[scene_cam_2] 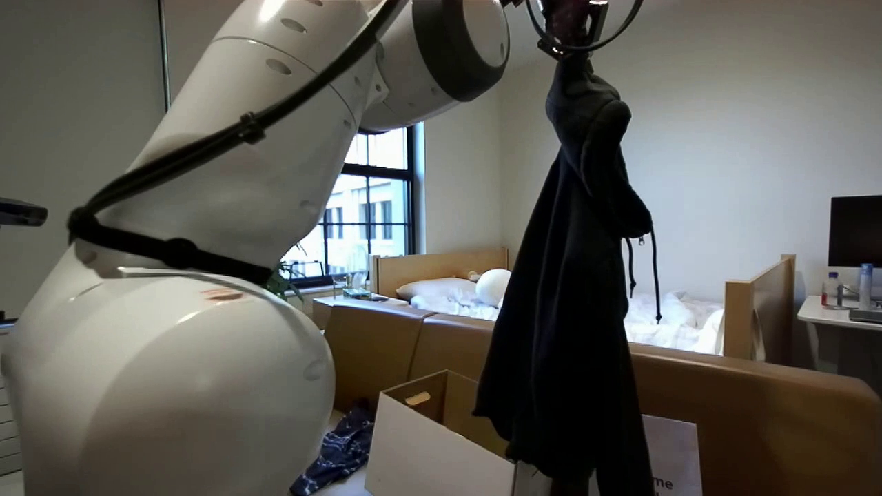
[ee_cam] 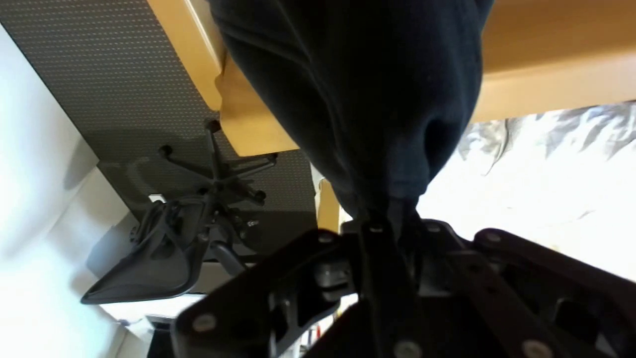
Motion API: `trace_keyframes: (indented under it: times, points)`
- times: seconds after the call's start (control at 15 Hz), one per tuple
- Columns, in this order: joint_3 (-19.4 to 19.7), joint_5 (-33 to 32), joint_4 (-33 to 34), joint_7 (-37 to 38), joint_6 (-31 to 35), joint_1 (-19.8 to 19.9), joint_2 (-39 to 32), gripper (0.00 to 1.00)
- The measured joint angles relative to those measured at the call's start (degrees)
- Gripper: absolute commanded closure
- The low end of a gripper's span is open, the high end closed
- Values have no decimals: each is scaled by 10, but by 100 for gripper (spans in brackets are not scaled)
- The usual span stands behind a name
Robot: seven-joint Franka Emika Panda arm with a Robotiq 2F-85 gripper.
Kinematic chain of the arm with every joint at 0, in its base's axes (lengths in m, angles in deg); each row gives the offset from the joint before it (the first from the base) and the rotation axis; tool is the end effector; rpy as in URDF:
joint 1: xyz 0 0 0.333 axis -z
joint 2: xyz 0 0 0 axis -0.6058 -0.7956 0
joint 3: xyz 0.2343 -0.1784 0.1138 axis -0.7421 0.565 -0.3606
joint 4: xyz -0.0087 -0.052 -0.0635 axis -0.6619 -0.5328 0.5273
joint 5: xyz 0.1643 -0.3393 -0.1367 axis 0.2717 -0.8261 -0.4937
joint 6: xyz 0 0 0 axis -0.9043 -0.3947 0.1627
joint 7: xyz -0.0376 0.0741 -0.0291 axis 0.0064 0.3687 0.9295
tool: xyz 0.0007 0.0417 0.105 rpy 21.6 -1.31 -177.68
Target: Pick up the black hoodie from the box and place it on the couch
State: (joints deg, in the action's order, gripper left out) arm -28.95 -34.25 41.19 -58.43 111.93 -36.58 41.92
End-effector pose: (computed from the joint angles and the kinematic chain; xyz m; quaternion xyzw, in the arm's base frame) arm 0.5676 -0.0514 0.8449 0.9605 -0.1526 0.2211 0.0722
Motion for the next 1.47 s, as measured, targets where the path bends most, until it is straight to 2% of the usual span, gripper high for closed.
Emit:
trace_keyframes:
  times: [0.6, 1.07, 1.13, 1.47]
  points:
    - [15, 9, -3, 140, 71, 78, 9, 95]
    - [19, 27, -12, 172, 105, 125, 22, 95]
    - [20, 28, -12, 173, 106, 129, 22, 74]
    - [22, 29, -11, 173, 125, 135, 25, 42]
